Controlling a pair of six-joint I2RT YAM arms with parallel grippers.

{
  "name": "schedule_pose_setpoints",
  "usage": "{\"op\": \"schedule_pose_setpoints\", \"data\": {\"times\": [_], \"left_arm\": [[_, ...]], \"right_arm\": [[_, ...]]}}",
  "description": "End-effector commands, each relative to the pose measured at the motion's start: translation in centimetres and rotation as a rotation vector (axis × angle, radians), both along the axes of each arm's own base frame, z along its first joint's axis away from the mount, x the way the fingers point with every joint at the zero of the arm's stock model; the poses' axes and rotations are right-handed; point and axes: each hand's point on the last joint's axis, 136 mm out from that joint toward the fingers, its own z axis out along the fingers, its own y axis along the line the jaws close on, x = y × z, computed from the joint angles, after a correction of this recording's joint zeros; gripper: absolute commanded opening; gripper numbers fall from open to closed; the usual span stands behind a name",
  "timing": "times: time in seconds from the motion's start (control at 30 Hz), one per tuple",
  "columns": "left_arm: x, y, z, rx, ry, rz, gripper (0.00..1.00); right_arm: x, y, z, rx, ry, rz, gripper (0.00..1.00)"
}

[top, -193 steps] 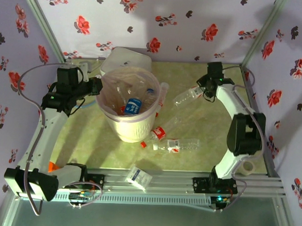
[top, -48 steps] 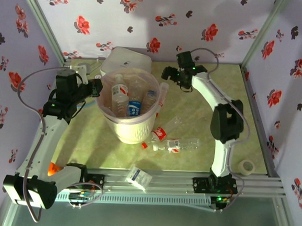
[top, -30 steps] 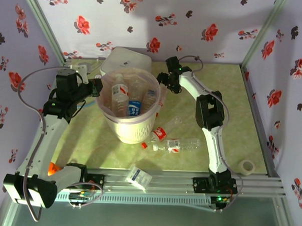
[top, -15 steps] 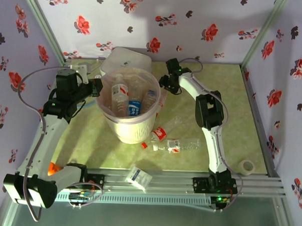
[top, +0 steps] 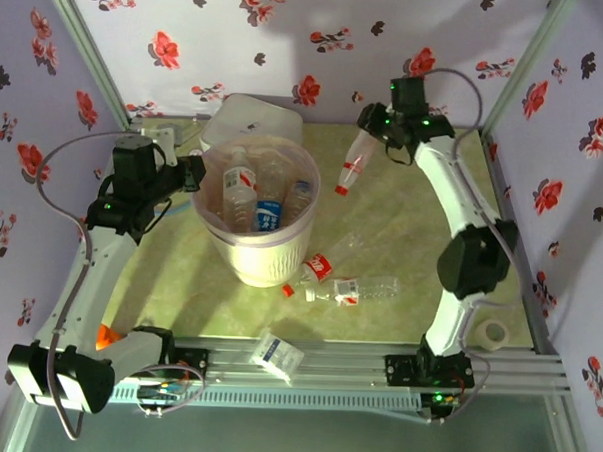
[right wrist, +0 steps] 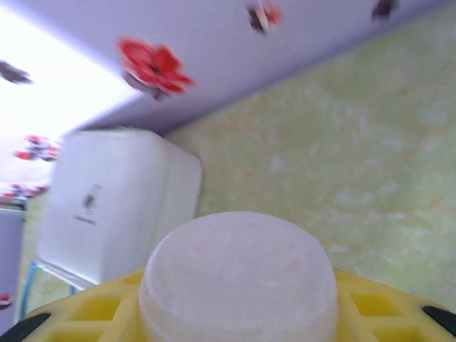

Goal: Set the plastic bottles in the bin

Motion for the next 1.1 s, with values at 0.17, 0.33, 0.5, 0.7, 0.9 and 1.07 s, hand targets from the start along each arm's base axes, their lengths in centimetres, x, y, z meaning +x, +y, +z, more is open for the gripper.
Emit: {"op": "schedule_pose_setpoints", "data": {"times": [0.17, 0.33, 0.5, 0.7, 0.9, 1.07], "left_arm": [[1.0, -1.0, -0.3, -0.053, 0.02, -0.015, 0.0], [1.1, -1.4, -0.4, -0.076, 0.027, -0.029, 0.0], [1.0, -2.2, -0.8, -0.091, 0.039, -0.052, 0.0], [0.7, -3.5, -0.7, -0.098, 0.042, -0.088, 0.0], [0.7, -4.0, -0.2, -0.118, 0.031, -0.092, 0.0], [0.9, -3.8, 0.1, -0.126, 0.024, -0.07, 0.0]], "right_arm": [[-6.5, -1.3, 14.9, 0.041, -0.507, 0.023, 0.3], [-11.2, 2.6, 22.3, 0.106, -0.746, 0.167, 0.29], [-14.1, 8.1, 25.8, 0.152, -0.92, 0.318, 0.26], [-13.5, 16.1, 23.1, 0.19, -0.931, 0.521, 0.28], [-12.8, 22.7, 17.4, 0.119, -0.86, 0.696, 0.29], [-14.5, 25.2, 11.3, 0.054, -0.73, 0.82, 0.29]]}}
